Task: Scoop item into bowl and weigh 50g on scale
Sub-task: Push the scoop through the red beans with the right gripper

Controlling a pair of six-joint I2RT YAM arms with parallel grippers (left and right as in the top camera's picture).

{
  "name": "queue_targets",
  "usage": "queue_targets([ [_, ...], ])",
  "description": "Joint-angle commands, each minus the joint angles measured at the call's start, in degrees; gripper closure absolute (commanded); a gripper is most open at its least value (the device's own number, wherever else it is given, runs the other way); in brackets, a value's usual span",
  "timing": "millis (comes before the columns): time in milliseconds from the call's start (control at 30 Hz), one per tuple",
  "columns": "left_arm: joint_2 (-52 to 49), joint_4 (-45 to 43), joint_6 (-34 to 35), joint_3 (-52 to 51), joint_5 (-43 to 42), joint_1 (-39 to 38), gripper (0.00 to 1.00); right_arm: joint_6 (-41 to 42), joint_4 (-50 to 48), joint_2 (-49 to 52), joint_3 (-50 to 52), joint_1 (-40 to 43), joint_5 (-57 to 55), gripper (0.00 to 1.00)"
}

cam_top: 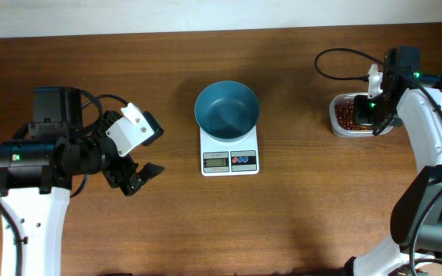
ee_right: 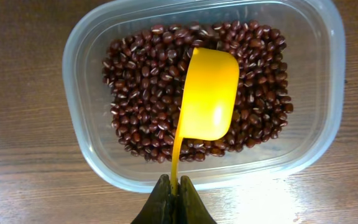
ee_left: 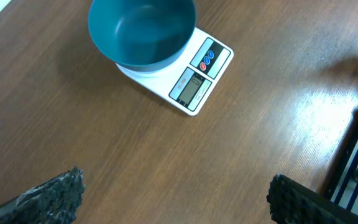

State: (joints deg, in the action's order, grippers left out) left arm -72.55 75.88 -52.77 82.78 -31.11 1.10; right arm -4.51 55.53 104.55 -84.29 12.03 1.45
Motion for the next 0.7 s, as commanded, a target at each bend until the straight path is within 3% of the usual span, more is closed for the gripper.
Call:
queue_targets([
  [0,0.1,0.1,-0.7,0.4,-1.0,0.3,0.01,0.5,0.8,0.9,0.8,0.1,4.4,0.96],
  [667,0.1,0.1,-0.7,0.4,-1.0,0.3,0.01,2.1,-2.7,1.0,4.3,8.3,13.4,0.96],
])
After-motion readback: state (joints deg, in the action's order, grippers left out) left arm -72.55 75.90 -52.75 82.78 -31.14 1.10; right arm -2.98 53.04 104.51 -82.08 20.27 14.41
